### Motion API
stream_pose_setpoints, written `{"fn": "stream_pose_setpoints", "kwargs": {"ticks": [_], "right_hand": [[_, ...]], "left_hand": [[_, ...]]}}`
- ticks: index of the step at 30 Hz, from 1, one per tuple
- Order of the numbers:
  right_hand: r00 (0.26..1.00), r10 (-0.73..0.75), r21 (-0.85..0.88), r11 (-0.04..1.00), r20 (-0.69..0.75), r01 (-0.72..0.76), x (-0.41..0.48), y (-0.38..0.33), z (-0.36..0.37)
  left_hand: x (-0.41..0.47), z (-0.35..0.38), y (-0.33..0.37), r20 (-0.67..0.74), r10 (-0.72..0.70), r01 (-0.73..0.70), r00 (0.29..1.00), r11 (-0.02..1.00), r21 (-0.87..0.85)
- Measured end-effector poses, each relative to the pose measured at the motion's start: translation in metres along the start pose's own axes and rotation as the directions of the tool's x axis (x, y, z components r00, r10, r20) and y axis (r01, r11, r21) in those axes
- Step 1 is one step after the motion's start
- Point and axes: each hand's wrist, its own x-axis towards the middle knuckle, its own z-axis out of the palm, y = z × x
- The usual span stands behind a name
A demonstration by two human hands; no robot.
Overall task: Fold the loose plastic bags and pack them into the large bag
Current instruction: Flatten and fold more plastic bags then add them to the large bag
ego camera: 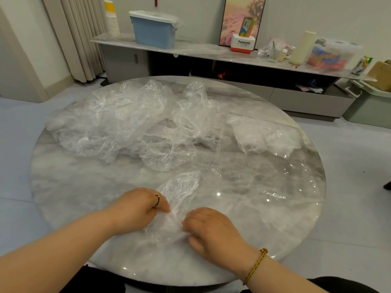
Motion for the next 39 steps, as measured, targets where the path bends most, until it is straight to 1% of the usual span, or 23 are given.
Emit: {"fn": "stream_pose_setpoints", "kwargs": {"ticks": [2,4,5,7,9,13,16,18,20,22,24,26,28,29,30,31,32,33,34,35,37,39], "right_hand": [[0.992,0.103,0.13,0.987,-0.074,-0.093,0.0,-0.001,-0.005],[0.967,0.235,0.259,0.944,-0.097,-0.203,0.003,-0.005,-0.011],[0.944,0.323,0.359,0.891,-0.071,-0.278,0.004,-0.006,-0.015],[0.881,0.473,0.525,0.745,0.019,-0.411,0.006,-0.007,-0.02],[0.826,0.564,0.577,0.671,0.013,-0.467,0.01,-0.006,-0.025],[0.697,0.715,0.631,0.521,0.044,-0.574,0.019,0.004,-0.024],[0.614,0.786,0.638,0.436,0.073,-0.634,0.028,0.01,-0.018],[0.571,0.814,0.646,0.38,0.106,-0.662,0.034,0.012,-0.016],[0.555,0.823,0.646,0.358,0.123,-0.675,0.04,0.012,-0.017],[0.552,0.824,0.598,0.38,0.128,-0.706,0.045,0.012,-0.016],[0.533,0.827,0.545,0.369,0.177,-0.753,0.049,0.011,-0.013],[0.512,0.828,0.536,0.331,0.23,-0.777,0.054,0.008,-0.013],[0.526,0.82,0.482,0.376,0.225,-0.792,0.056,0.004,-0.015],[0.543,0.811,0.438,0.416,0.218,-0.797,0.057,0.003,-0.015],[0.573,0.8,0.37,0.485,0.177,-0.792,0.057,0.0,-0.015],[0.633,0.772,0.277,0.598,0.052,-0.752,0.057,-0.003,-0.014],[0.709,0.693,0.162,0.72,-0.131,-0.675,0.056,-0.006,-0.013],[0.77,0.574,0.061,0.811,-0.279,-0.582,0.054,-0.008,-0.009],[0.818,0.479,-0.003,0.863,-0.318,-0.506,0.052,-0.009,-0.005],[0.856,0.422,-0.04,0.891,-0.3,-0.453,0.05,-0.011,-0.003],[0.908,0.398,-0.103,0.906,-0.129,-0.412,0.047,-0.013,0.001],[0.891,0.452,-0.151,0.885,0.046,-0.441,0.045,-0.012,0.001]], "left_hand": [[0.0,-0.002,0.004,0.057,-0.037,0.039,0.998,0.998,-0.039],[-0.003,-0.006,0.008,0.133,-0.064,0.078,0.989,0.991,-0.107],[-0.004,-0.006,0.009,0.179,-0.053,0.084,0.982,0.982,-0.171],[-0.008,-0.004,0.01,0.238,0.007,0.06,0.971,0.959,-0.276],[-0.009,-0.002,0.012,0.254,0.041,0.031,0.966,0.961,-0.274],[-0.008,-0.002,0.02,0.213,0.002,0.048,0.977,0.973,-0.226],[-0.009,-0.004,0.022,0.244,-0.051,0.108,0.969,0.967,-0.229],[-0.009,-0.002,0.024,0.22,-0.072,0.134,0.973,0.95,-0.283],[-0.007,0.002,0.025,0.168,-0.118,0.173,0.979,0.915,-0.364],[-0.004,0.006,0.027,0.102,-0.198,0.223,0.975,0.88,-0.419],[-0.003,0.006,0.027,0.029,-0.281,0.268,0.959,0.87,-0.414],[-0.002,0.006,0.025,-0.034,-0.332,0.29,0.943,0.865,-0.41],[-0.001,0.007,0.023,-0.067,-0.36,0.305,0.93,0.863,-0.404],[-0.001,0.008,0.023,-0.076,-0.365,0.31,0.928,0.868,-0.388],[0.0,0.01,0.022,-0.087,-0.37,0.315,0.925,0.875,-0.368],[0.002,0.012,0.021,-0.099,-0.378,0.324,0.92,0.88,-0.348],[0.002,0.013,0.021,-0.111,-0.39,0.338,0.914,0.884,-0.322],[0.003,0.014,0.021,-0.124,-0.397,0.349,0.91,0.891,-0.29],[0.004,0.014,0.022,-0.135,-0.398,0.354,0.907,0.897,-0.266],[0.006,0.013,0.023,-0.144,-0.4,0.357,0.905,0.899,-0.254],[0.007,0.013,0.024,-0.164,-0.402,0.358,0.901,0.901,-0.244],[0.007,0.013,0.025,-0.187,-0.404,0.361,0.896,0.905,-0.227]]}}
